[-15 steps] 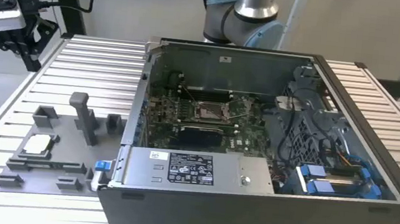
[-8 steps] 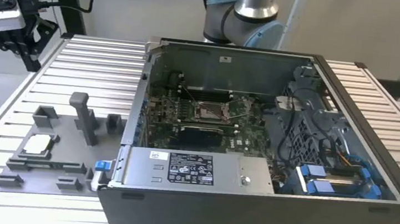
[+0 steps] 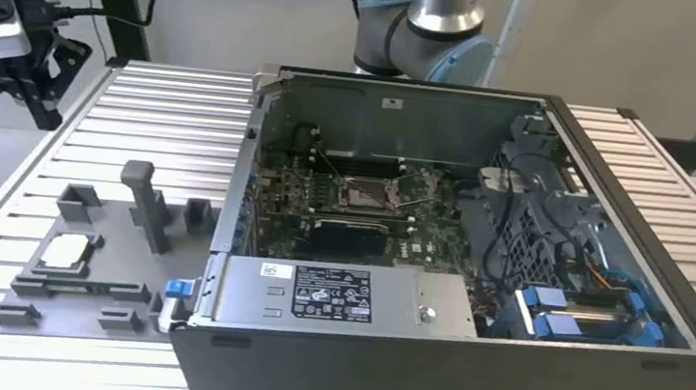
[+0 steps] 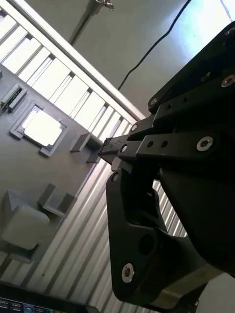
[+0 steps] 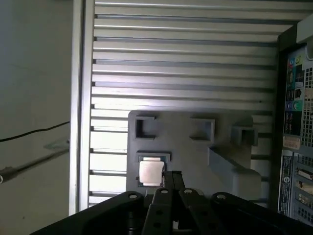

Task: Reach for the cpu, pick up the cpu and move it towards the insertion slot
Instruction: 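Reach for the cpu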

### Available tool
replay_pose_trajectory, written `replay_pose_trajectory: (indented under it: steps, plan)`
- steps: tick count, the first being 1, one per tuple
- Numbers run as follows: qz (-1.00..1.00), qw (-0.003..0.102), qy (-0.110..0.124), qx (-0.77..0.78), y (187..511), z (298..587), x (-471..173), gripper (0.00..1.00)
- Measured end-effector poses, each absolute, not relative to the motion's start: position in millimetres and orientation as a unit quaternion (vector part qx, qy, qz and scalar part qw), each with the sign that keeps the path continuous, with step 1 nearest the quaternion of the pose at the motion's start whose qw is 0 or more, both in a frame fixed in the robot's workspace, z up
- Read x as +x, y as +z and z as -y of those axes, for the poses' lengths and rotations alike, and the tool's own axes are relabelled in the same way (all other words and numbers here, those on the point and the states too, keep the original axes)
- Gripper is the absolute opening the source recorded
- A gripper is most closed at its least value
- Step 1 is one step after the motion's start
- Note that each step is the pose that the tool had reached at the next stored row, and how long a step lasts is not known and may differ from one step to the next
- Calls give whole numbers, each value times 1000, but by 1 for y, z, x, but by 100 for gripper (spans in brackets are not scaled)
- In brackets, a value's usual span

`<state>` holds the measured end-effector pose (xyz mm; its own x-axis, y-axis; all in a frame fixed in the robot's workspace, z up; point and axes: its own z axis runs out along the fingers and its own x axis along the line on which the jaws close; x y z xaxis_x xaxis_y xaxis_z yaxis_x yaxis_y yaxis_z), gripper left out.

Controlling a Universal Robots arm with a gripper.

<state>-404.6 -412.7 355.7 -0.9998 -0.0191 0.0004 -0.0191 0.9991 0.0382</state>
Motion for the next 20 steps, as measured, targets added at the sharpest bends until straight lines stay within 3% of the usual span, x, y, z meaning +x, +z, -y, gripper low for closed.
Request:
replay_pose_trajectory:
  steps: [20]
  plan:
    - [1000,0,-19,10,353,423,-419,0]
